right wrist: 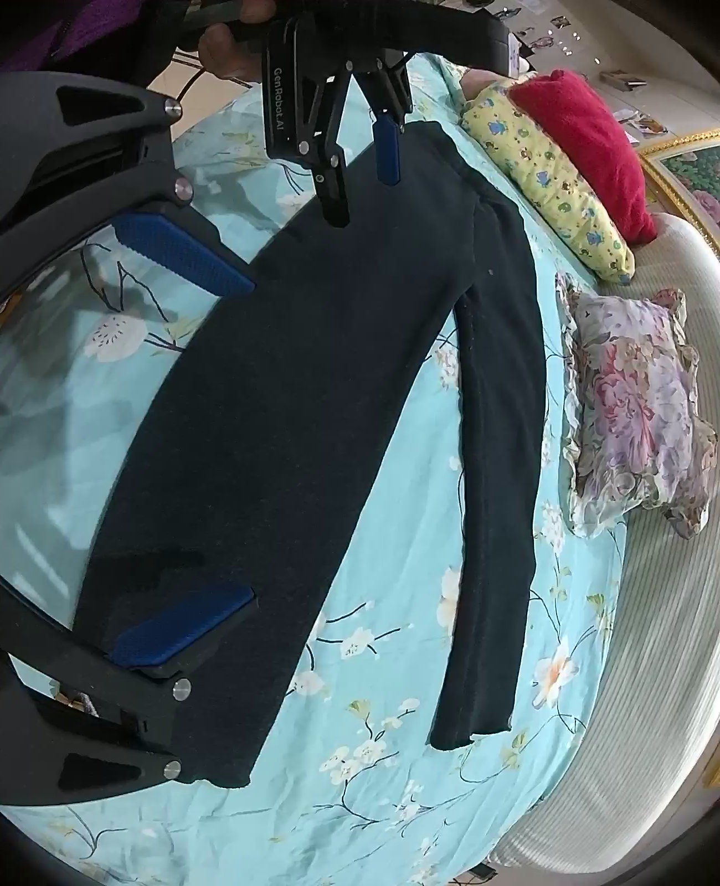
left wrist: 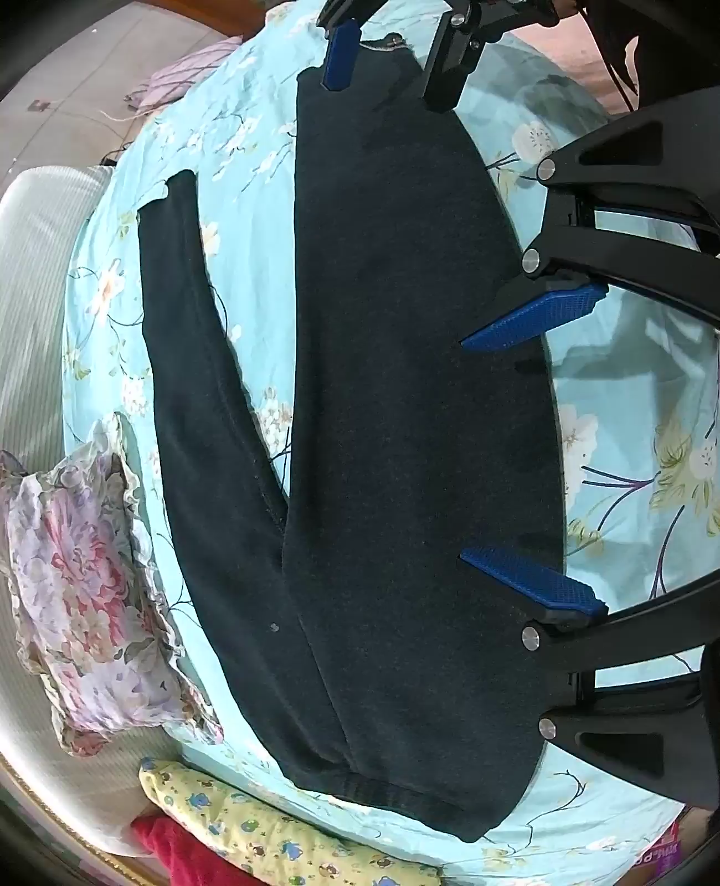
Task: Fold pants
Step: 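Position both grippers open over the waistband of the black pants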
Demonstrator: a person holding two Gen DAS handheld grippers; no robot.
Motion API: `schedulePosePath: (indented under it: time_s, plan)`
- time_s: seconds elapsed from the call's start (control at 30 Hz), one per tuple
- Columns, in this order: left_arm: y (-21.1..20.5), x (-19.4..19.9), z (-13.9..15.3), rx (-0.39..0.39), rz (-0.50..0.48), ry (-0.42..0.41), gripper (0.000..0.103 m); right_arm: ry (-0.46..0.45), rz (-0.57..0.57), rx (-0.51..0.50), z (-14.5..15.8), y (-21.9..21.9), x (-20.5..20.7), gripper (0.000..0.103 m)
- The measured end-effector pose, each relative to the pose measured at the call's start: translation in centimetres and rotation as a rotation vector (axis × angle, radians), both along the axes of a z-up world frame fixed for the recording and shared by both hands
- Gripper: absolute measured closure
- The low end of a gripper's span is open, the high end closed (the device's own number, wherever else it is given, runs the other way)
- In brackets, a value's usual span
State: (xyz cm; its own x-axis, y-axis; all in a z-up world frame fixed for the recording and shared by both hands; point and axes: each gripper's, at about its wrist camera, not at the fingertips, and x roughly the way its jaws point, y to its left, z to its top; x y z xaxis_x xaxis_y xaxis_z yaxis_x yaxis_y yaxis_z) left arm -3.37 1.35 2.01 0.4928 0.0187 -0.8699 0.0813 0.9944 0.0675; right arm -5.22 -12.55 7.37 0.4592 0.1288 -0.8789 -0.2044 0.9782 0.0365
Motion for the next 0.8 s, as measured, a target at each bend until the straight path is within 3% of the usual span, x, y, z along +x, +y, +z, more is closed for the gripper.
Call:
schedulePosePath:
  time_s: [0.8]
  plan:
    - [0.6,0.3,-0.7,-0.017,0.012,0.020,0.029,0.004,0.003,-0.006,-0.4,1.1,0.2,0.000]
